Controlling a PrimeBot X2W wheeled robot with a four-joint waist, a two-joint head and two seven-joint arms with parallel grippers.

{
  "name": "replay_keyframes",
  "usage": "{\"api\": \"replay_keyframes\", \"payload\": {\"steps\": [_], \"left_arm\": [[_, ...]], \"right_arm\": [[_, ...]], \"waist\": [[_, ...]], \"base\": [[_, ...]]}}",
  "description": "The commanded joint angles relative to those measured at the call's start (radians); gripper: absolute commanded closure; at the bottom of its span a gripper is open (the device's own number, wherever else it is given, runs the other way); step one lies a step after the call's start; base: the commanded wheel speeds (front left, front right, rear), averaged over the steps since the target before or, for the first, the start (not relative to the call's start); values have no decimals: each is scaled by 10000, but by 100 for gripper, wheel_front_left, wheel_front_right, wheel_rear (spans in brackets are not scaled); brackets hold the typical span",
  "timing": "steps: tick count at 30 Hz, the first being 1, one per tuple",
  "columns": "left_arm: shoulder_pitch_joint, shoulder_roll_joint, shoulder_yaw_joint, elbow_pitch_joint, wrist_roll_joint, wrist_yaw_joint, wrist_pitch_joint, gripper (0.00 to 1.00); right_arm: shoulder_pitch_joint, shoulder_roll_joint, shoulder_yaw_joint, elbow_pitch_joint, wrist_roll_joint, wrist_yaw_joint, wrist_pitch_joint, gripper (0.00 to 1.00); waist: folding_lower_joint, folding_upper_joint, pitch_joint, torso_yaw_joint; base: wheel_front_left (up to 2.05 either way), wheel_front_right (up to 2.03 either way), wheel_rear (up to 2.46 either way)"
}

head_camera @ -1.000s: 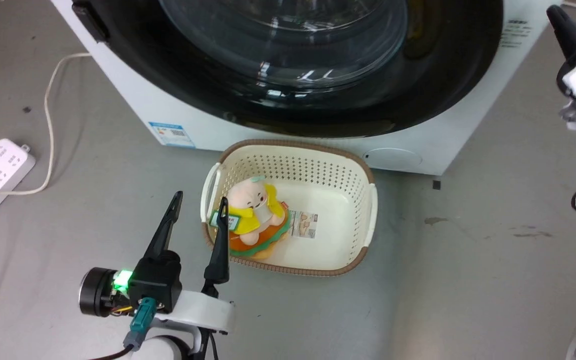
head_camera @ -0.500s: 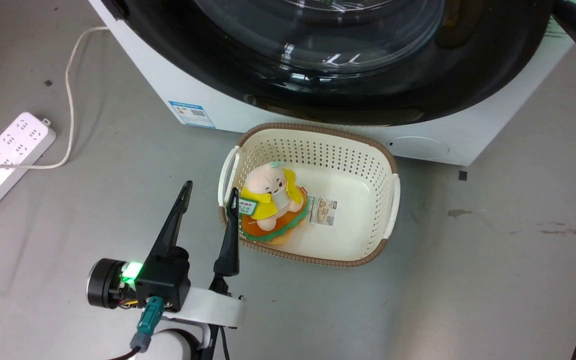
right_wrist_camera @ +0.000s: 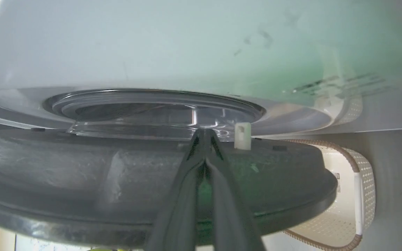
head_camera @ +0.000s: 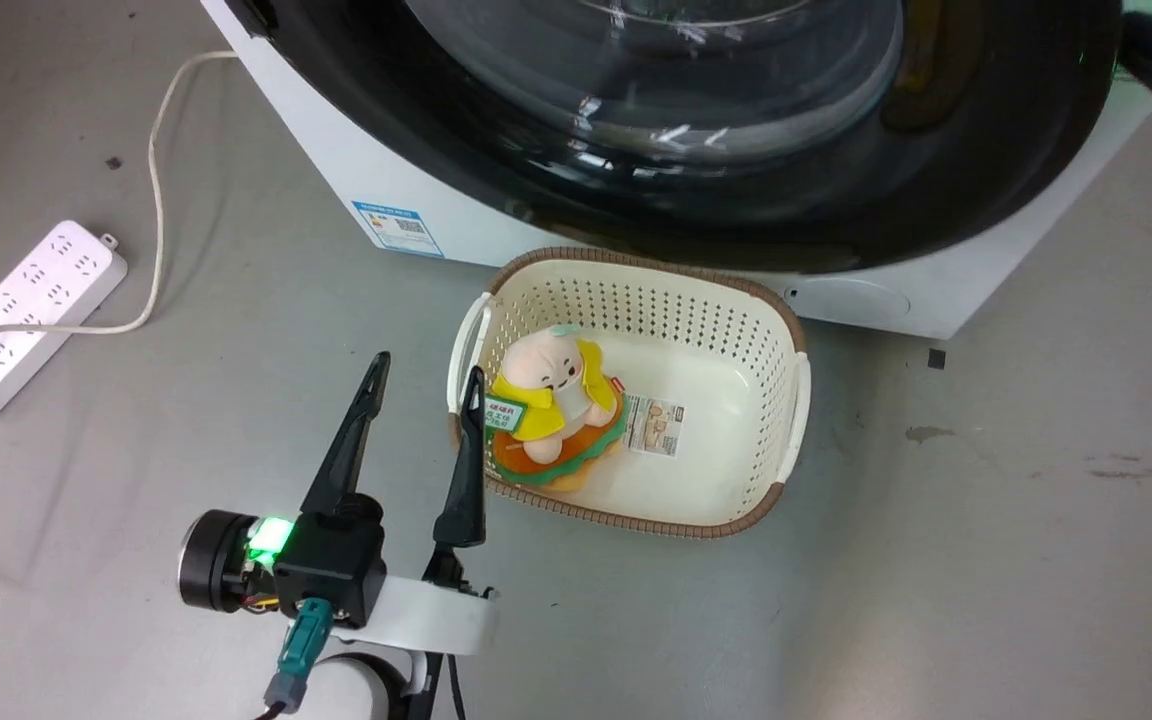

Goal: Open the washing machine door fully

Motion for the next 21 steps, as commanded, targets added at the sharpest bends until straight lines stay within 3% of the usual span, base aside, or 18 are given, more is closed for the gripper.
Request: {"api": "replay_keyframes", "payload": {"steps": [1, 9, 21], "left_arm": [[-146, 36, -65, -29, -63, 54, -100, 0], [-25, 139, -109, 1, -54, 73, -266, 0], [575, 314, -14, 168, -62, -1, -272, 0]], "right_arm": [[-158, 203, -70, 223, 224, 22, 268, 100], [480, 545, -442, 265, 604, 21, 1495, 100], [2917, 1342, -220, -1060, 710, 21, 2517, 100]], "waist": [[0, 0, -77, -10], [0, 0, -661, -29], [0, 0, -2038, -257]], "base": [[0, 0, 0], [0, 0, 0], [0, 0, 0]]}}
